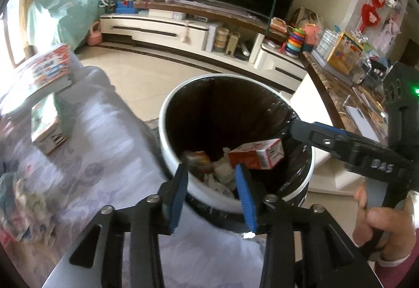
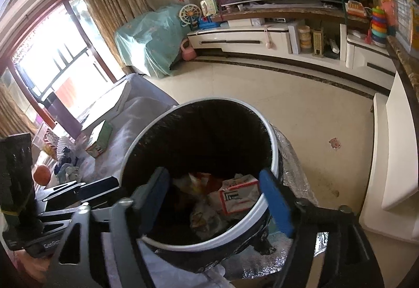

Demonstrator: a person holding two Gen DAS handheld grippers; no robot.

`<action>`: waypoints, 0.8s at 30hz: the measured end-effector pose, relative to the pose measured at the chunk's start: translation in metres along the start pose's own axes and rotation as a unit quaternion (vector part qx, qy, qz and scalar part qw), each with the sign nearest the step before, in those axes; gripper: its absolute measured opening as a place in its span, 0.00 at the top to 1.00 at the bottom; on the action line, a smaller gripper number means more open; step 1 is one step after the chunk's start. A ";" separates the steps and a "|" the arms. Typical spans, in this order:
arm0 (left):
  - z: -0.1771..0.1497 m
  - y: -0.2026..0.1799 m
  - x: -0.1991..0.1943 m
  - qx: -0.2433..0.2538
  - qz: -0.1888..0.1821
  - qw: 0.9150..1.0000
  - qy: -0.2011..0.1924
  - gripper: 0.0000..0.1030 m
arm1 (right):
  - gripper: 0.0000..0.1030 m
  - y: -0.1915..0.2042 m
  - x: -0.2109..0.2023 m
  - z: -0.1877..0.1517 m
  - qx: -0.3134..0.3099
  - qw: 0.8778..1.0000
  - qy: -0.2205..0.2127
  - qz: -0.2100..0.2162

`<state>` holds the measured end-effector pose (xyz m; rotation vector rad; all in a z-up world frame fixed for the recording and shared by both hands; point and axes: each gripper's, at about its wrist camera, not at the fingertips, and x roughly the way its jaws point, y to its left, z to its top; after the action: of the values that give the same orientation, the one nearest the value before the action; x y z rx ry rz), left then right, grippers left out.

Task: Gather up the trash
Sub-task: 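Open both tools to drop the packet and carton into the bin, then move both open tools back toward the remaining trash on the table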

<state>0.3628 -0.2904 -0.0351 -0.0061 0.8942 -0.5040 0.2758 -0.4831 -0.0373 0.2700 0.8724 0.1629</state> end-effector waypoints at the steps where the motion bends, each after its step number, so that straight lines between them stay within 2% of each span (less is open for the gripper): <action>1: -0.006 0.001 -0.006 -0.002 0.005 1.000 -0.007 0.54 | 0.11 0.001 -0.001 -0.001 0.002 1.000 -0.001 0.002; 5: -0.031 0.004 -0.026 -0.004 0.014 1.000 -0.025 0.51 | 0.11 0.008 -0.010 -0.007 0.012 1.000 -0.012 0.016; 8: -0.052 0.012 -0.044 -0.020 0.015 0.999 -0.035 0.47 | 0.11 0.020 -0.018 -0.015 0.012 0.999 -0.023 0.026; 14: -0.087 0.032 -0.074 -0.059 0.021 0.997 -0.046 0.47 | 0.10 0.048 -0.031 -0.031 0.001 0.998 -0.046 0.050; 24: -0.136 0.064 -0.121 -0.113 0.045 0.991 -0.052 0.47 | 0.09 0.095 -0.025 -0.056 -0.013 0.995 -0.036 0.091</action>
<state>0.2258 -0.1554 -0.0452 -0.1964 0.8407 -0.3143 0.2137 -0.3894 -0.0254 0.3294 0.7739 0.3318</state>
